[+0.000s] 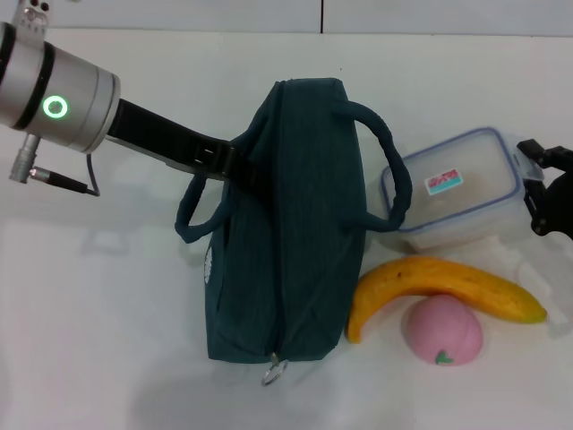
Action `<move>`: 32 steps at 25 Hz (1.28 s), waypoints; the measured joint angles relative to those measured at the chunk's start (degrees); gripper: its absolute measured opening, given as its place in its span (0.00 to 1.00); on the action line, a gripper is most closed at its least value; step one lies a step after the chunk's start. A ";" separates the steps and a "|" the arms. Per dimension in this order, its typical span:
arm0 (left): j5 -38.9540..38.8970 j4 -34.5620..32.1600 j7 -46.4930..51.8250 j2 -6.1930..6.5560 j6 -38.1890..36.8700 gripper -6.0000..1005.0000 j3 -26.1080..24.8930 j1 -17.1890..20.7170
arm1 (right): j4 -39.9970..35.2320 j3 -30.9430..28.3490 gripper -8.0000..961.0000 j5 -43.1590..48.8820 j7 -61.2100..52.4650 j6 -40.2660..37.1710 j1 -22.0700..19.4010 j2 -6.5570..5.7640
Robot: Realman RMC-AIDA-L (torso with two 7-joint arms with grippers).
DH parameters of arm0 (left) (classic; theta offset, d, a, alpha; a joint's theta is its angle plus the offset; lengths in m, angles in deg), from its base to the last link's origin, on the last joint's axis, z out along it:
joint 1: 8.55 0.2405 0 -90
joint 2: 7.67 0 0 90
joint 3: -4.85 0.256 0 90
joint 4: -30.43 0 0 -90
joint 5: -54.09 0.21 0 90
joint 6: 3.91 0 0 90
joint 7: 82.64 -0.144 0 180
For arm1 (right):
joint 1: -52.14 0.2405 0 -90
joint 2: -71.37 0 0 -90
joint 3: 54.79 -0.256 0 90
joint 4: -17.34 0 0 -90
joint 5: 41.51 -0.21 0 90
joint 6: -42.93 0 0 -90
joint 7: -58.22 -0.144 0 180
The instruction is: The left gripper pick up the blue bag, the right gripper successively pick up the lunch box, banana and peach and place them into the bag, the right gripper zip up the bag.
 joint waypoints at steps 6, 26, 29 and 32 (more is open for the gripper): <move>0.00 0.00 0.00 0.00 0.05 0.06 0.00 -0.11 | 0.33 -0.16 0.14 -0.74 -0.12 -0.63 -0.25 0.00; 0.00 0.39 -0.71 0.00 0.18 0.06 0.00 -0.14 | -2.44 0.22 0.10 -0.14 2.02 2.61 -1.44 -0.17; 0.00 0.43 -0.80 0.00 0.18 0.06 0.00 -0.13 | -5.15 0.69 0.10 0.05 6.08 3.77 -1.23 -0.35; 0.00 0.45 -0.80 0.00 0.18 0.06 0.00 -0.05 | -7.90 0.86 0.10 0.07 7.88 4.13 -0.95 -0.46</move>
